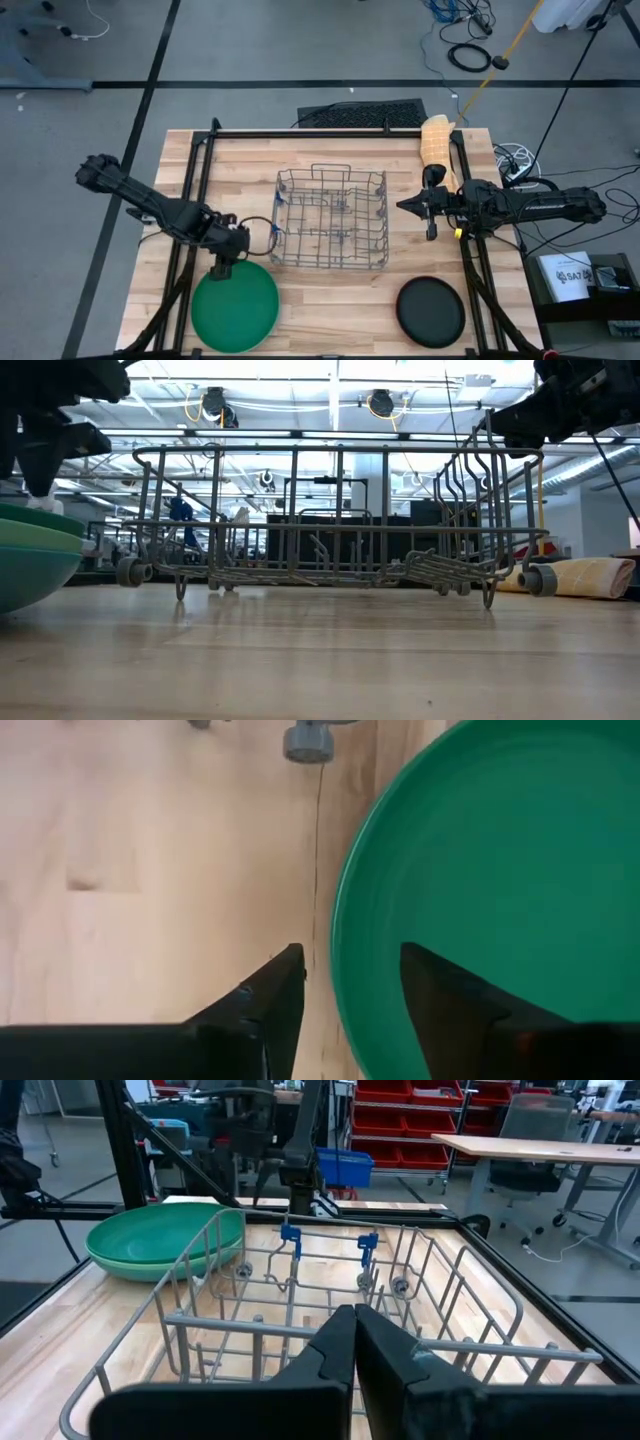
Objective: Sort dishes
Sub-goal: Put the green plate into the dish rack
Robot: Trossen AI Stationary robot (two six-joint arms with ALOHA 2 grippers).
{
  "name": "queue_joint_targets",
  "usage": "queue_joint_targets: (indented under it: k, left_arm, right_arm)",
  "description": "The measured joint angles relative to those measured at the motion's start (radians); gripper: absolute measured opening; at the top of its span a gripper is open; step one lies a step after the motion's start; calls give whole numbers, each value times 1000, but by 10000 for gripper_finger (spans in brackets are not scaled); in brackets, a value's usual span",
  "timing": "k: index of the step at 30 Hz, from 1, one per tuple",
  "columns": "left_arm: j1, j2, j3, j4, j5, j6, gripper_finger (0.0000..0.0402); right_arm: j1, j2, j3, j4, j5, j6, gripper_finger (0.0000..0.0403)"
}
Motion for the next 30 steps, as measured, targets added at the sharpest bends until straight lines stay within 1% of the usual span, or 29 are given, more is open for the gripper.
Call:
queue_joint_targets:
  k: [5,10,15,20,22,25,27,30]
  left_arm:
    - [-12,63,-35,76,10,-24,196]
    - [-37,133,-72,90,27,-26,224]
    - [-46,188,-84,122,26,-25,226]
    - [-46,242,-88,111,-15,-24,223]
    - [-46,253,-87,111,-29,-24,210]
    - [-46,257,-87,107,-49,-24,171]
    - [-46,257,-87,98,-58,-24,134]
    - [-45,256,-85,66,-65,-25,66]
  right_arm:
    - [0,0,0,0,0,0,6]
    - [0,0,0,8,0,6,6]
    - [0,0,0,19,2,7,6]
    - [0,0,0,33,4,7,6]
    - [0,0,0,38,4,7,6]
    - [0,0,0,37,6,7,6]
    - [0,0,0,38,14,7,6]
    - [0,0,0,37,51,8,6]
